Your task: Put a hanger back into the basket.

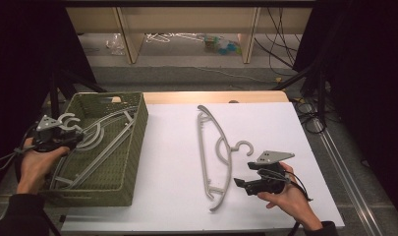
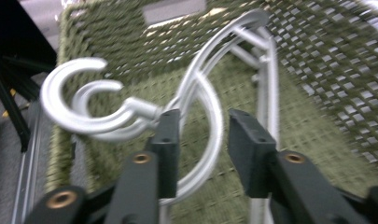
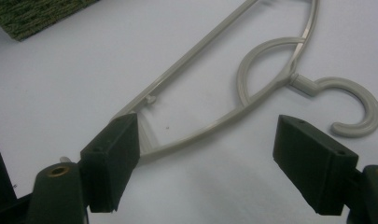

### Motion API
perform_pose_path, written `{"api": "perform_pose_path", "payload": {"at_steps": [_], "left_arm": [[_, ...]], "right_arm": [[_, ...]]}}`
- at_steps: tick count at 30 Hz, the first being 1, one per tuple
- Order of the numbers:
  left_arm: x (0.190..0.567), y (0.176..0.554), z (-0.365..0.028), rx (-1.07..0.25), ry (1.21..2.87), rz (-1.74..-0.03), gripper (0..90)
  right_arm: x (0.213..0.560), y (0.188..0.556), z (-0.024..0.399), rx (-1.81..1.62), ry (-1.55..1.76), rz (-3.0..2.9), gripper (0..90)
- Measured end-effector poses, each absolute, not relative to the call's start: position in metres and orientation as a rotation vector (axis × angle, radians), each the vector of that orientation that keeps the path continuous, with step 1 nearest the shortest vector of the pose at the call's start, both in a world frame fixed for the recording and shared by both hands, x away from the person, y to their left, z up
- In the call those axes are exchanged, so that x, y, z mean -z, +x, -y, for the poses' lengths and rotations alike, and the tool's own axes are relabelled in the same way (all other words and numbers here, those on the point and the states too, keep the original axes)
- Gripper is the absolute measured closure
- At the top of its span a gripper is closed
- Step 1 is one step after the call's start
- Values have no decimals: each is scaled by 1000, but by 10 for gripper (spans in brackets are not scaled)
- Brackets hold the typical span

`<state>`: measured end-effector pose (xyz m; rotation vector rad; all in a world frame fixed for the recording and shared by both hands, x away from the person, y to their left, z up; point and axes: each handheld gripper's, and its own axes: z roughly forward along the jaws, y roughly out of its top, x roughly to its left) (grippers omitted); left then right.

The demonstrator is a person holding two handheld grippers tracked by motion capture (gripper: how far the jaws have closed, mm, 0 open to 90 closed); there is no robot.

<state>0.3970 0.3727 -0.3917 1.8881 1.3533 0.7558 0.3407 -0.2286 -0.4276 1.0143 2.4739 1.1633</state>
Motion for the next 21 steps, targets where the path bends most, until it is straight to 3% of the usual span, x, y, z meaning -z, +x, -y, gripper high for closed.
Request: {"api": "perform_pose_path", "payload": {"at_steps": [11, 21], "left_arm": [[369, 365, -317, -675, 1742, -1179, 415], [369, 339, -258, -575, 1693, -1035, 337]], "right_arm": [[429, 341, 228, -1160, 1027, -2465, 238], [428, 343, 231, -1187, 1066, -2407, 237]]}}
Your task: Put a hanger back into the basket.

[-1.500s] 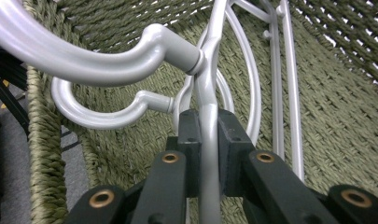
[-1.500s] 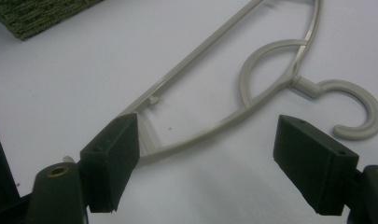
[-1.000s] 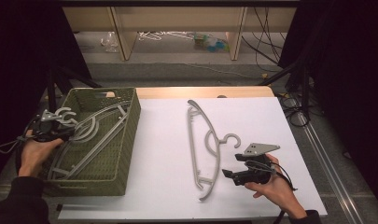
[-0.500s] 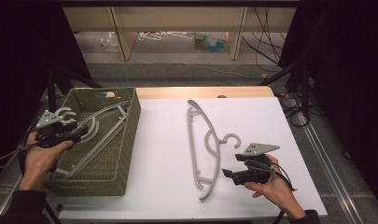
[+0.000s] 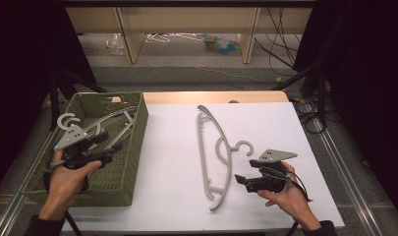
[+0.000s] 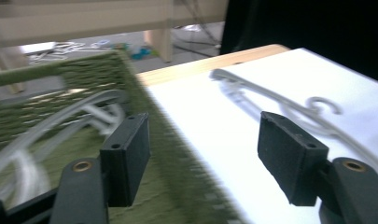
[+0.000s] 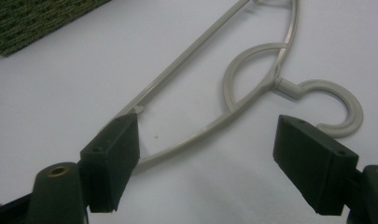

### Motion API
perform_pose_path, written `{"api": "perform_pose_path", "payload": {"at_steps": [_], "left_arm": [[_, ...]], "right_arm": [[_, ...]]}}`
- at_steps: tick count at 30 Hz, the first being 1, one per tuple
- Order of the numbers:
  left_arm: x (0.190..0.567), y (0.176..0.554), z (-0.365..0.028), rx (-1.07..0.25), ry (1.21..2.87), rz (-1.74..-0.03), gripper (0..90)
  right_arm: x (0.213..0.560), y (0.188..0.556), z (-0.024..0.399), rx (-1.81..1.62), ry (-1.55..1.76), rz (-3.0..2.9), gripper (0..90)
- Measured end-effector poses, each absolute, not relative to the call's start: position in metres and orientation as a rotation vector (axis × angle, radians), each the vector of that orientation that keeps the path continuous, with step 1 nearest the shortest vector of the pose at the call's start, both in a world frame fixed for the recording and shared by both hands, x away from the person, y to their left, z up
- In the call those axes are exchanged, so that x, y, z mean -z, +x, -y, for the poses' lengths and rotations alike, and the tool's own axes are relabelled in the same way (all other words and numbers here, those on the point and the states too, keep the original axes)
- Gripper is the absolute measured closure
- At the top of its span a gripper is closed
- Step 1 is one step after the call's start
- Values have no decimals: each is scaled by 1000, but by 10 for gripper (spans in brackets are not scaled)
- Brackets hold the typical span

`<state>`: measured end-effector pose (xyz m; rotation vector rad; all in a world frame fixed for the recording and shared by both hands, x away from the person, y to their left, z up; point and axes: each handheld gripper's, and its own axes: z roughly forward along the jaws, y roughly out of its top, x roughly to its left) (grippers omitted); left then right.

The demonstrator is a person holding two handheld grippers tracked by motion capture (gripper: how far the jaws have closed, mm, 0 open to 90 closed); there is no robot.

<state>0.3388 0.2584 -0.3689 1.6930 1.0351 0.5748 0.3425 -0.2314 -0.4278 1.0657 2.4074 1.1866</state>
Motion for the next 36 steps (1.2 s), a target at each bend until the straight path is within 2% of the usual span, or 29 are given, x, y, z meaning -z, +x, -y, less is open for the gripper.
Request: {"api": "perform_pose_path", "payload": {"at_steps": [7, 12, 19, 26, 31, 36], "left_arm": [[376, 318, -216, -523, 1739, -929, 300], [379, 309, -200, -522, 1763, -877, 276], [395, 290, -181, -434, 1746, -841, 256], [402, 279, -172, -451, 1744, -798, 248], [414, 277, -168, -417, 1754, -777, 222], [419, 278, -166, -407, 1758, -774, 212]], "right_arm": [[429, 343, 232, -1192, 1057, -2410, 236], [430, 343, 232, -1189, 1065, -2400, 236], [431, 342, 231, -1185, 1057, -2401, 236], [431, 342, 229, -1177, 1062, -2417, 233], [434, 343, 227, -1170, 1072, -2424, 230], [438, 346, 220, -1140, 1108, -2423, 196]]}}
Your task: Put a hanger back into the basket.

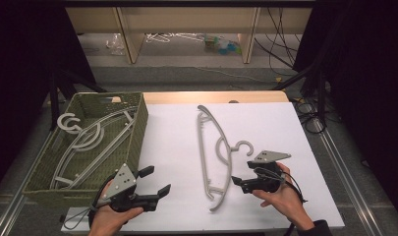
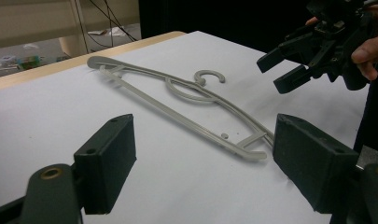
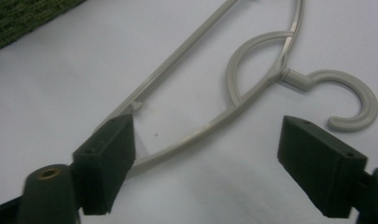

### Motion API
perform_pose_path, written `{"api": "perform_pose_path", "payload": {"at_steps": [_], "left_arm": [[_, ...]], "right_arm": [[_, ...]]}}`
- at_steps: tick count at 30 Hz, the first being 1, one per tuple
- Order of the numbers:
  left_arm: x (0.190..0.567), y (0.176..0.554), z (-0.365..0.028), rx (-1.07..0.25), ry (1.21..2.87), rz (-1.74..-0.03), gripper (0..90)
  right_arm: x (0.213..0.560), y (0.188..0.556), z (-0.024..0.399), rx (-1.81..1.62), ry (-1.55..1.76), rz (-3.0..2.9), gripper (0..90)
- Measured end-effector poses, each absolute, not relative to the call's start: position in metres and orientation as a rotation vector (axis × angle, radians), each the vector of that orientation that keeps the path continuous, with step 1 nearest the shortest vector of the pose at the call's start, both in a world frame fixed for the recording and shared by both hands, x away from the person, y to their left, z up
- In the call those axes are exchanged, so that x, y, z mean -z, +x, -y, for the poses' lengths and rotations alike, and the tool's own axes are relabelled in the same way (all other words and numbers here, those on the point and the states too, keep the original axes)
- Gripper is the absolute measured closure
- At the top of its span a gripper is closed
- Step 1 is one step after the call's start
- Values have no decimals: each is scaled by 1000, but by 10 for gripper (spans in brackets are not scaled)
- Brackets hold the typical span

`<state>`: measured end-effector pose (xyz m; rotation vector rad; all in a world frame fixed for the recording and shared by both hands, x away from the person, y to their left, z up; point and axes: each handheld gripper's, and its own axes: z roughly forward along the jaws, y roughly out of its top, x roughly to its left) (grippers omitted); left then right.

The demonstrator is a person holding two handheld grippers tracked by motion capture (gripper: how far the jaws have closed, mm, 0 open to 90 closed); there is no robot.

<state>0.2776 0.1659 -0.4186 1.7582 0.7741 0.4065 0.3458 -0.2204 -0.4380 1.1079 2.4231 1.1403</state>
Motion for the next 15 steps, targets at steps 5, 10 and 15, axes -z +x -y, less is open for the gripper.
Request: {"api": "perform_pose_path", "payload": {"at_steps": [5, 10, 15], "left_arm": [[425, 277, -162, -411, 1774, -748, 207], [428, 279, -163, -407, 1782, -761, 207], [429, 279, -163, -406, 1789, -765, 207]], "right_arm": [[448, 355, 208, -1047, 1169, -2433, 188], [458, 367, 198, -1013, 1202, -2440, 189], [466, 379, 187, -904, 1198, -2476, 208]]}}
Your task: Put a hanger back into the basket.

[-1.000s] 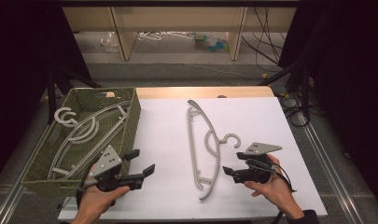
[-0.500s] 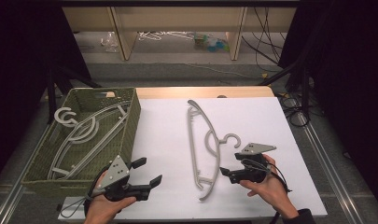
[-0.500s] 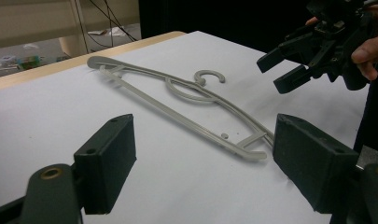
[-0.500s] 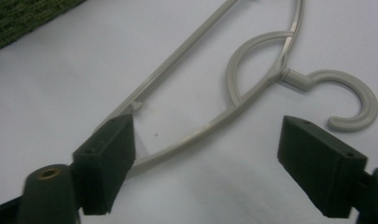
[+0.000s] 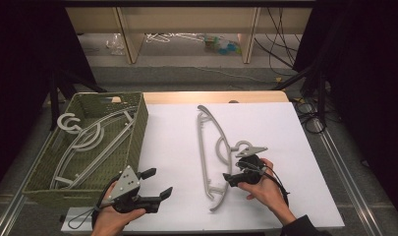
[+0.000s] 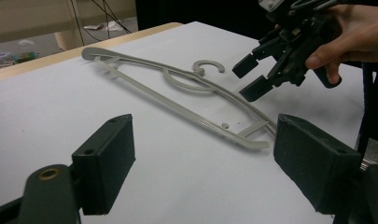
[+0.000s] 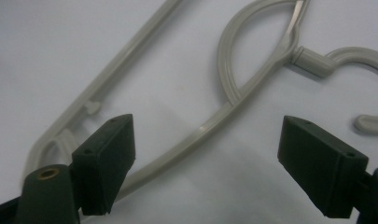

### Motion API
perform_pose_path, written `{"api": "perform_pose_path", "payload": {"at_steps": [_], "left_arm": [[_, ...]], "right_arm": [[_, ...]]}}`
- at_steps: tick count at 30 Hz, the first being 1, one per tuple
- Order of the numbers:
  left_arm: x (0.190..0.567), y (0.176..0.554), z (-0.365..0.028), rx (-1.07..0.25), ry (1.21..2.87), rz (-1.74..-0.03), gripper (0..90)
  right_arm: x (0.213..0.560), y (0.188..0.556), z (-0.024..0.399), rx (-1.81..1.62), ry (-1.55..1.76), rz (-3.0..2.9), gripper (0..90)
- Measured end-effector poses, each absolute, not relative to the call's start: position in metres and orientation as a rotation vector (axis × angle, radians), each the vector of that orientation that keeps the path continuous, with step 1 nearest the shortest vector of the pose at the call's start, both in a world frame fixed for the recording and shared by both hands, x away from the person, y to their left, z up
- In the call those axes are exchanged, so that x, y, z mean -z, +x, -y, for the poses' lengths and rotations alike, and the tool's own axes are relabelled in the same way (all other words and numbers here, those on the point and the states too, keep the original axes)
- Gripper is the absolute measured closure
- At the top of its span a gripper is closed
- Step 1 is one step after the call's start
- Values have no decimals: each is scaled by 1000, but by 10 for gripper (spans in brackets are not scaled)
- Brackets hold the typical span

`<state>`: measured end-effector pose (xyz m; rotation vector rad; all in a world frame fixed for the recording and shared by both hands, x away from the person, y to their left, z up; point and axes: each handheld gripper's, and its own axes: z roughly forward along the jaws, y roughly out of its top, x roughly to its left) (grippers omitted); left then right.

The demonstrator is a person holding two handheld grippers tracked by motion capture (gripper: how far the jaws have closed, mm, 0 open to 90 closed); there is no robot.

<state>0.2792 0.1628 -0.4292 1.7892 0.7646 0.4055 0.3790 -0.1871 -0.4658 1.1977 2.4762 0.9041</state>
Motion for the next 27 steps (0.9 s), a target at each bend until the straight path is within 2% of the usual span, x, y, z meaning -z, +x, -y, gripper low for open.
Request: {"api": "perform_pose_path", "payload": {"at_steps": [10, 17, 22, 25, 27], "left_arm": [[428, 277, -165, -407, 1776, -764, 210], [427, 278, -167, -422, 1781, -735, 217], [428, 277, -166, -416, 1784, -756, 223], [428, 277, -167, -419, 1789, -761, 224], [428, 278, -167, -424, 1785, -759, 228]], "right_arm": [[475, 393, 177, -784, 1200, -2551, 287], [473, 397, 168, -661, 1172, -2598, 297], [471, 402, 167, -629, 1179, -2618, 355], [469, 403, 166, -600, 1168, -2648, 433], [468, 405, 168, -597, 1178, -2654, 454]]}}
